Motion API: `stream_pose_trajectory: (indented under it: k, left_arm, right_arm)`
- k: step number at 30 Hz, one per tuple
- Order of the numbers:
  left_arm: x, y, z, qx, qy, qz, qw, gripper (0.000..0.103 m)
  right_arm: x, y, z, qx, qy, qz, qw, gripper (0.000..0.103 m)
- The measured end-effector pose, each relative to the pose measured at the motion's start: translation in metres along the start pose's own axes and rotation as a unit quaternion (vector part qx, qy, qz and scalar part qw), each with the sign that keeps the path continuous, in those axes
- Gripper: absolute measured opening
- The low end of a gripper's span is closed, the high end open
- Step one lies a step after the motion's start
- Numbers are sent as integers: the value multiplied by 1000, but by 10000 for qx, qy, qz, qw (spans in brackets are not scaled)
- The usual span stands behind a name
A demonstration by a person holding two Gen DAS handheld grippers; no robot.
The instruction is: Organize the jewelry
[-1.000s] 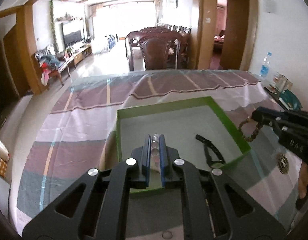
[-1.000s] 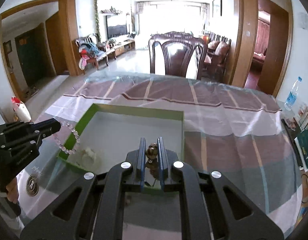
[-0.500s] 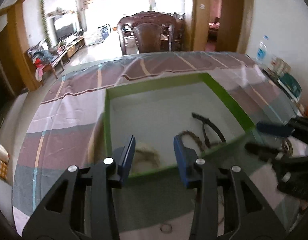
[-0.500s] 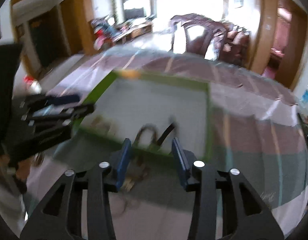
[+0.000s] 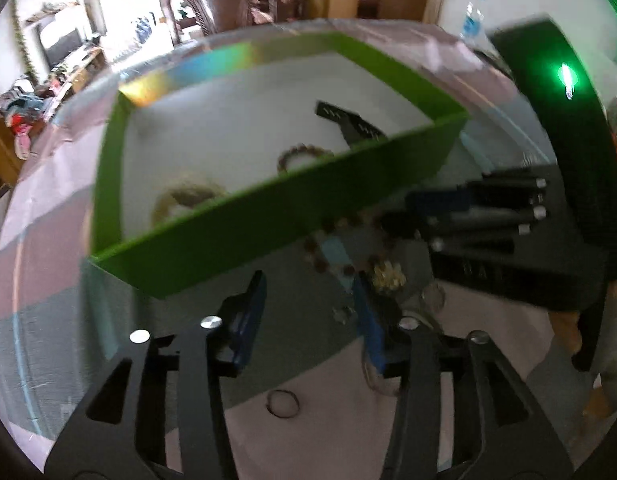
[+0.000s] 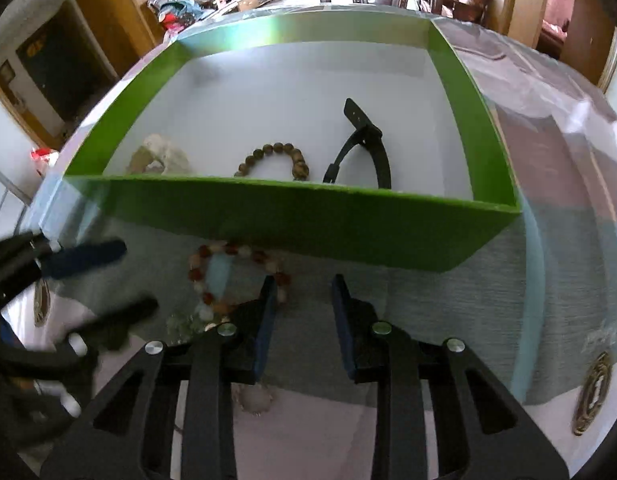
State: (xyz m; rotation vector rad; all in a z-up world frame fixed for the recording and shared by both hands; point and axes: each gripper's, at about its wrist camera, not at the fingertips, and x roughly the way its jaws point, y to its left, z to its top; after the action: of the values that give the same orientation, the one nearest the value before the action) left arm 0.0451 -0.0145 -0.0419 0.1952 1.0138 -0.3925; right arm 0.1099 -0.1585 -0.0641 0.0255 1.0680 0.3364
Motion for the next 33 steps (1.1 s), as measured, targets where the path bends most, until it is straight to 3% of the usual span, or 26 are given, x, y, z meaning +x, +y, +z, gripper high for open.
stream_pose_trajectory:
  k: [6, 12, 16, 19, 22, 25, 30, 33]
  left_arm:
    - [9, -14, -5, 250, 131, -243, 9993, 55]
    - [13, -17, -6, 269, 146, -189, 9994, 58]
    - [15, -4, -4, 19, 117, -80, 9999, 58]
    - [23, 14, 2, -357, 158, 302, 9988, 56]
    - [32, 31, 2, -805, 264, 345, 9958, 55]
    - [29, 38, 3, -940, 177, 254, 9951, 55]
    - [22, 11, 3, -342, 12, -400, 9986, 63]
    - [25, -10, -2, 33, 58, -414, 9991, 64]
  right_arm:
    - [-2, 5, -8, -227, -6, -247, 9994, 35]
    - [-16, -2, -31, -323, 111, -453, 9984, 35]
    - [-24, -21, -45, -162, 85, -431, 9989, 35]
    - [-28, -33, -47, 86, -44, -302, 9995, 35]
    - [-29, -42, -46, 213, -83, -392, 9990, 35]
    - [-30, -47, -48, 315, -146, -436, 9984, 35]
    - [-29, -50, -46, 295, -177, -468, 9983, 37]
    - [-29, -45, -48, 180, -196, -539, 9982, 41]
